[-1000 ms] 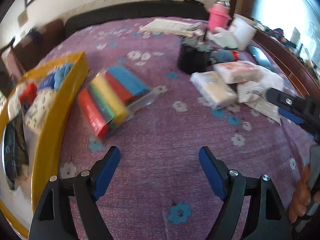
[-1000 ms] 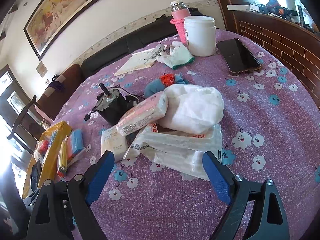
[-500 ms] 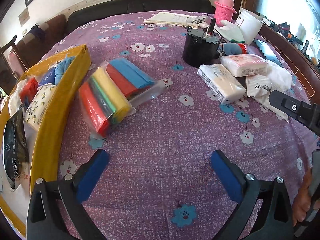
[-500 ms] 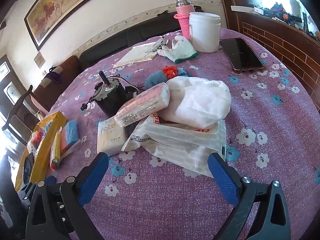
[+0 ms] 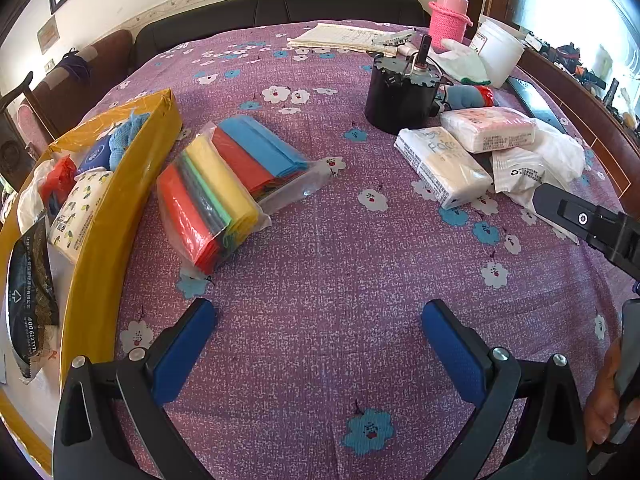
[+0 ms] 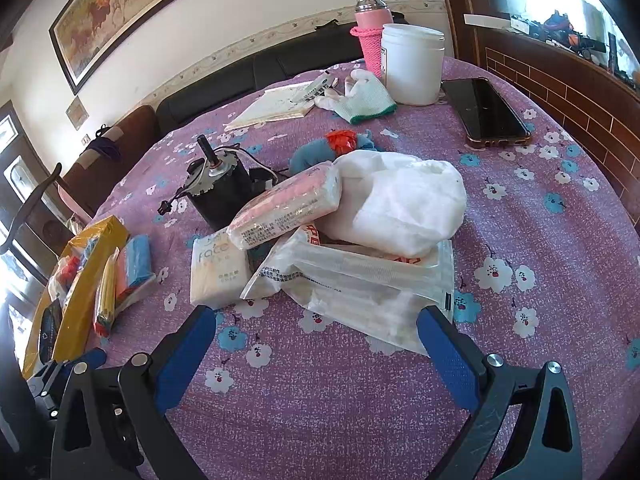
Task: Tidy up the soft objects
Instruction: 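Move the open left tool over the bagged rainbow sponges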
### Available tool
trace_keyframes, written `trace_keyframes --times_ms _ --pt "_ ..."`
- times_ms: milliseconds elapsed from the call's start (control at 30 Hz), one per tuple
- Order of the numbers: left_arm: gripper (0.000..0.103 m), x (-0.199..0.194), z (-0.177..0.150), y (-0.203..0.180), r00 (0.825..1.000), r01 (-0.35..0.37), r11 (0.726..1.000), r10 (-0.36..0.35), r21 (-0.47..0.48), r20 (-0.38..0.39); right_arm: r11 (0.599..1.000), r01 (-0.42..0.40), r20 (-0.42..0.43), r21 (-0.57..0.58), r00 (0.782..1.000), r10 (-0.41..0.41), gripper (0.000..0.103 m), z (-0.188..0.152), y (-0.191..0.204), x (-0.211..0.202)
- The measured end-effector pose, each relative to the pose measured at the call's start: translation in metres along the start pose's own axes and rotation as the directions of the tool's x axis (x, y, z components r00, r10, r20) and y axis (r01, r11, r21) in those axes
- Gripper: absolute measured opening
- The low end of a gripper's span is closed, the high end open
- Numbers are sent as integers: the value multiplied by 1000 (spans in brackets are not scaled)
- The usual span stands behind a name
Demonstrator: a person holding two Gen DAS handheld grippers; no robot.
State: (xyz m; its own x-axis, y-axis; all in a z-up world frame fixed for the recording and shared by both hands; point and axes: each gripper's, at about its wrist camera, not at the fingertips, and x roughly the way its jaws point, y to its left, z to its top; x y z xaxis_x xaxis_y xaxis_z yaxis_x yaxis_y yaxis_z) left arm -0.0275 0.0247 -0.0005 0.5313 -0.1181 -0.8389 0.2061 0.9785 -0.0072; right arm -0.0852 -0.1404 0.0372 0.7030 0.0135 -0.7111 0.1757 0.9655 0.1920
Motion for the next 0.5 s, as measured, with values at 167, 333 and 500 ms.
trace_keyframes --times_ms 167,333,500 --pt "103 0 0 0 1000 0 1000 0 0 0 1000 -6 7 9 1000 6 102 -1 -2 0" --pt "103 0 0 0 1000 -6 1000 6 -3 0 999 -28 -10 36 1000 28 102 -2 -6 2" --pt "103 1 0 -1 1000 -8 1000 8 -9 0 999 -10 -33 36 999 11 102 -2 -7 2"
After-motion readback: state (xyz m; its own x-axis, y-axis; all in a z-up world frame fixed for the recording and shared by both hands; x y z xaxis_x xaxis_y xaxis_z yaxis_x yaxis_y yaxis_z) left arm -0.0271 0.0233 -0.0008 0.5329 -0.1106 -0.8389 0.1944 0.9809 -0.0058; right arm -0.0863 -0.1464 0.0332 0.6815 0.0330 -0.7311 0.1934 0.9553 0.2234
